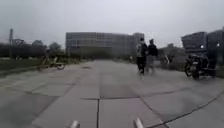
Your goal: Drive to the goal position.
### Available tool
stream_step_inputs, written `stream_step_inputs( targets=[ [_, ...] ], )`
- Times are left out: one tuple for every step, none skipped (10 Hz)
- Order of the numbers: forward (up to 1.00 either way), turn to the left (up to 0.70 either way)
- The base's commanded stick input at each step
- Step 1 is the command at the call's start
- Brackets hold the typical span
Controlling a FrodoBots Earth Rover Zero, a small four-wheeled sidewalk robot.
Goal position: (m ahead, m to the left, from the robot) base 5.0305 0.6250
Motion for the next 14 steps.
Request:
stream_step_inputs(
  targets=[
    [1.00, 0.40],
    [1.00, 0.43],
    [1.00, 0.35],
    [1.00, 0.03],
    [1.00, 0.03],
    [1.00, 0.03],
    [1.00, 0.03],
    [1.00, 0.03],
    [1.00, 0.03],
    [1.00, 0.04],
    [1.00, 0.04],
    [1.00, 0.04],
    [1.00, 0.04],
    [1.00, 0.04]
  ],
)
